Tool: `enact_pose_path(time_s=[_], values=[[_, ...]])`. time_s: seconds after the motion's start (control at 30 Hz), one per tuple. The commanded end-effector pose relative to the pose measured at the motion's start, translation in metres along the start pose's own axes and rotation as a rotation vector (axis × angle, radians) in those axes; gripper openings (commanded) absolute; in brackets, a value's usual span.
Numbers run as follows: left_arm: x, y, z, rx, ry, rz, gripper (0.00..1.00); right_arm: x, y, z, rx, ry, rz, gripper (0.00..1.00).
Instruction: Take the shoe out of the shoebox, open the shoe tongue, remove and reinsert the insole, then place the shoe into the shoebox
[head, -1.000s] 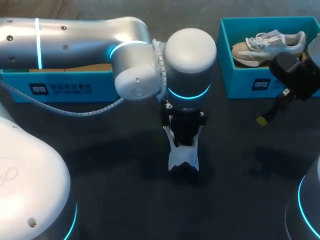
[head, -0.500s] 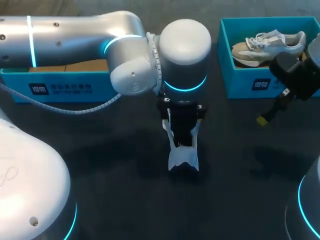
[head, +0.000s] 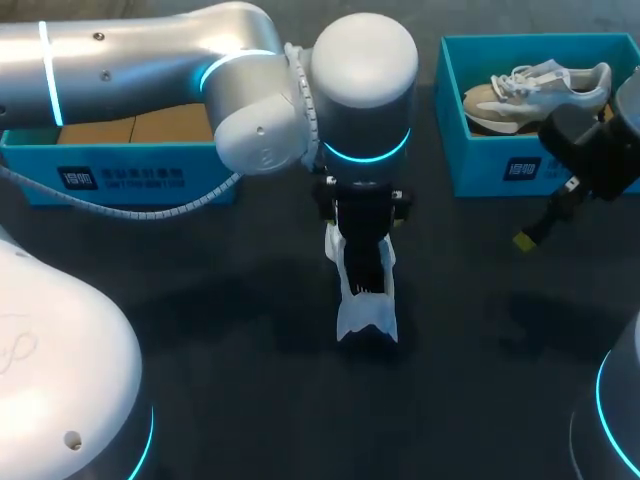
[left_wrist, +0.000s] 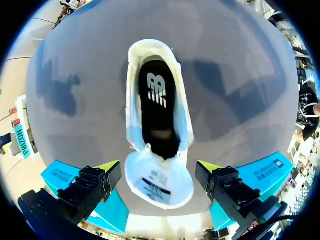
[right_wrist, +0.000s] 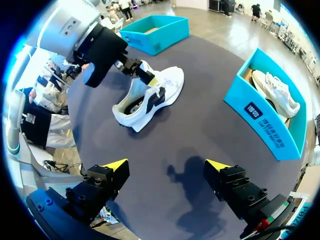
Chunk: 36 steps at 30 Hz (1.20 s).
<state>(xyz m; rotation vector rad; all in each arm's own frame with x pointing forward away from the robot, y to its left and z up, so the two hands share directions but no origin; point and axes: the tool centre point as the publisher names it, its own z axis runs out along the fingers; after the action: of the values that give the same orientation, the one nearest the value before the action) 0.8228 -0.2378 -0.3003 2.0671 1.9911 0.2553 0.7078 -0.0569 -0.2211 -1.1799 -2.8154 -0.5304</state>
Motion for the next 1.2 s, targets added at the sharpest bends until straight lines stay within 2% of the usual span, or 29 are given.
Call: enact_pose_path(time_s=[0.03,0.27,0.4,0.6,0.63,0.67,0.73,0.83,0.87,1.03,1.2], values=[[0.009,0.006,-0.008,-0.012,0.000,0.002,1.00,0.000,0.001,0.001,0.004,-0.002,0.002,1.00],[0.021,0.025,-0.022,-0.045,-0.007,-0.019,1.00,0.000,0.001,0.001,0.004,-0.002,0.002,1.00],[0.024,0.037,-0.017,-0.068,-0.001,-0.001,1.00,0.000,0.001,0.001,0.004,-0.002,0.002,1.00],[0.016,0.047,-0.006,-0.067,-0.013,0.036,0.97,0.000,0.001,0.001,0.004,-0.002,0.002,1.00],[0.014,0.049,-0.004,-0.072,-0.015,0.039,0.92,0.000,0.001,0.001,0.004,-0.002,0.002,1.00],[0.012,0.050,-0.002,-0.062,-0.025,0.036,0.91,0.000,0.001,0.001,0.004,-0.002,0.002,1.00],[0.008,0.052,0.001,-0.057,-0.034,0.039,0.68,0.000,0.001,0.001,0.004,-0.002,0.002,1.00],[0.002,0.054,0.004,-0.042,-0.039,0.044,0.65,0.000,0.001,0.001,0.004,-0.002,0.002,1.00],[0.000,0.054,0.005,-0.031,-0.046,0.047,0.53,0.000,0.001,0.001,0.004,-0.002,0.002,1.00],[-0.005,0.053,0.007,-0.010,-0.061,0.051,0.48,0.000,0.001,0.001,0.004,-0.002,0.002,1.00],[-0.008,0.045,0.010,0.023,-0.069,0.058,0.47,0.000,0.001,0.001,0.004,-0.002,0.002,1.00]])
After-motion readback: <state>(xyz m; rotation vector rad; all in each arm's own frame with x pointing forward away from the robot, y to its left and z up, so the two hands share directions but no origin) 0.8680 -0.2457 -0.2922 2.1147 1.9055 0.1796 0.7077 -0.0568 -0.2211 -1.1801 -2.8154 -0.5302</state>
